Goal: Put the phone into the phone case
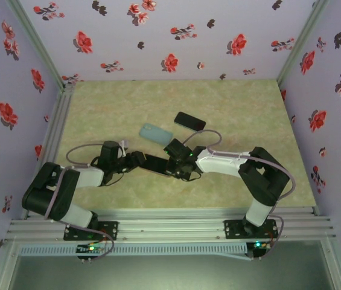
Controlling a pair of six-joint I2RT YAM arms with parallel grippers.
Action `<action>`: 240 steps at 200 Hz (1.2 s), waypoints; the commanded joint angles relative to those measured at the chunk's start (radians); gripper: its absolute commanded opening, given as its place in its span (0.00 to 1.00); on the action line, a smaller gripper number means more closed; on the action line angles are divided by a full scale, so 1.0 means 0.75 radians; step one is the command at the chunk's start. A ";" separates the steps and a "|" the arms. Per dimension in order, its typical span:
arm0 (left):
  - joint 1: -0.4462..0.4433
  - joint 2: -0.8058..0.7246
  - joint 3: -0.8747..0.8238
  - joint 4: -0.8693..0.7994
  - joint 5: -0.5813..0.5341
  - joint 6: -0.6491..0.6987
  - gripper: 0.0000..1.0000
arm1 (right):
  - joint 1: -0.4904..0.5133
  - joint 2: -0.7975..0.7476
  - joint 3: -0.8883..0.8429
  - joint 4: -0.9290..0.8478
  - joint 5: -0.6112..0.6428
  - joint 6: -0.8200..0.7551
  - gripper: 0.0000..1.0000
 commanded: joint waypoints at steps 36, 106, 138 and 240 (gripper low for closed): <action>-0.047 0.074 0.023 -0.033 0.022 0.013 0.50 | 0.030 0.350 -0.135 0.171 -0.129 0.010 0.00; -0.049 0.084 0.021 -0.024 0.017 0.005 0.50 | 0.034 0.392 -0.126 0.190 -0.155 0.013 0.00; -0.048 0.090 0.021 -0.018 0.016 0.001 0.50 | 0.034 0.406 -0.132 0.203 -0.165 0.022 0.00; -0.047 0.110 0.036 -0.026 0.011 -0.005 0.50 | 0.031 0.483 -0.114 0.247 -0.196 0.033 0.00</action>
